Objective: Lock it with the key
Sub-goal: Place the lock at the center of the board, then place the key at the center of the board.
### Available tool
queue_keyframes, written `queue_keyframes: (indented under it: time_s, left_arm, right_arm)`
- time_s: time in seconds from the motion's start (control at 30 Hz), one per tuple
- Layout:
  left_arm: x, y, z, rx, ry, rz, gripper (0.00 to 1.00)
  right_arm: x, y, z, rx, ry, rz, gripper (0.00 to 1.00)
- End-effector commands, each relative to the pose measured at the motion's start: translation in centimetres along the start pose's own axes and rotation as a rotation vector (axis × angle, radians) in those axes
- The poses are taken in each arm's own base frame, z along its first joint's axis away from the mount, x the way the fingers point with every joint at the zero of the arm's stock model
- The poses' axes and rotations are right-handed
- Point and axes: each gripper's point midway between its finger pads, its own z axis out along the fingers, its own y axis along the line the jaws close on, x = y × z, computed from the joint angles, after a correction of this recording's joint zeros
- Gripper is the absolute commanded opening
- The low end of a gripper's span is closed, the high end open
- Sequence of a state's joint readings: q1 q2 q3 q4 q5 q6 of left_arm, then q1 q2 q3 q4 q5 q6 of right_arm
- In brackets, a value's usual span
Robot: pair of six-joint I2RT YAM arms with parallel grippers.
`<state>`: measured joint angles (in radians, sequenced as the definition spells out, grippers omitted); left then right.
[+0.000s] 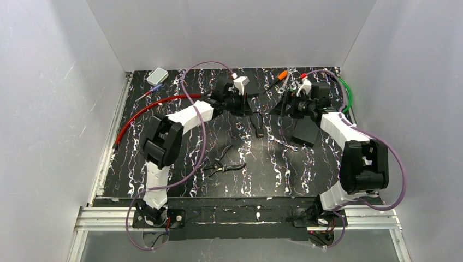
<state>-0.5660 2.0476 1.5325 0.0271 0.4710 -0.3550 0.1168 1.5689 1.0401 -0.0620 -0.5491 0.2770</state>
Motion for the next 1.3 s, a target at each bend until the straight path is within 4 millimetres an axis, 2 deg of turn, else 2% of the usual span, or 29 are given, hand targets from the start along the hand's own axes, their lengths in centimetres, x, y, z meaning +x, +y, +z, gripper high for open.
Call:
queue_keyframes:
  time_s: [0.0, 0.2, 0.3, 0.5, 0.57, 0.63, 0.73, 0.8, 0.97, 1.1, 1.27]
  left_arm:
    - [-1.9, -0.9, 1.9, 0.008, -0.038, 0.075, 0.03]
    - [-1.3, 0.7, 5.1, -0.015, -0.014, 0.077, 0.04]
    - [-1.1, 1.3, 6.2, -0.023, 0.003, 0.079, 0.08]
    - [0.1, 2.5, 7.1, -0.057, 0.047, 0.063, 0.15]
    - [0.1, 2.3, 7.1, -0.052, 0.055, 0.055, 0.19]
    - [-0.1, 1.8, 6.8, -0.043, 0.057, 0.046, 0.22]
    - [-1.6, 0.3, 5.3, -0.026, 0.035, 0.053, 0.38]
    - [-2.9, -1.3, 3.6, -0.002, 0.017, 0.058, 0.49]
    - [-4.6, -5.3, -1.7, 0.052, 0.0, 0.114, 0.68]
    - [-4.5, -7.3, -6.0, 0.067, -0.003, 0.186, 0.82]
    - [-2.6, -8.7, -9.6, 0.094, 0.0, 0.219, 0.89]
  right_arm:
    - [-1.4, -0.5, -2.1, 0.02, -0.026, -0.031, 0.98]
    - [-1.6, -2.7, -3.7, 0.093, -0.007, -0.087, 0.98]
    - [-2.0, -3.6, -4.3, 0.136, 0.004, -0.143, 0.98]
    - [-3.3, -4.5, -5.0, 0.194, 0.012, -0.246, 0.98]
    - [-3.5, -4.9, -5.1, 0.208, 0.024, -0.264, 0.98]
    - [-4.0, -6.3, -5.6, 0.244, 0.028, -0.27, 0.98]
    - [-4.8, -8.1, -5.5, 0.296, 0.058, -0.311, 0.97]
    - [-5.5, -9.4, -5.5, 0.33, 0.088, -0.342, 0.93]
    - [-7.0, -12.3, -4.8, 0.405, 0.153, -0.435, 0.78]
    - [-7.4, -14.6, -3.3, 0.418, 0.235, -0.469, 0.65]
    - [-7.4, -15.7, -0.5, 0.394, 0.312, -0.502, 0.59]
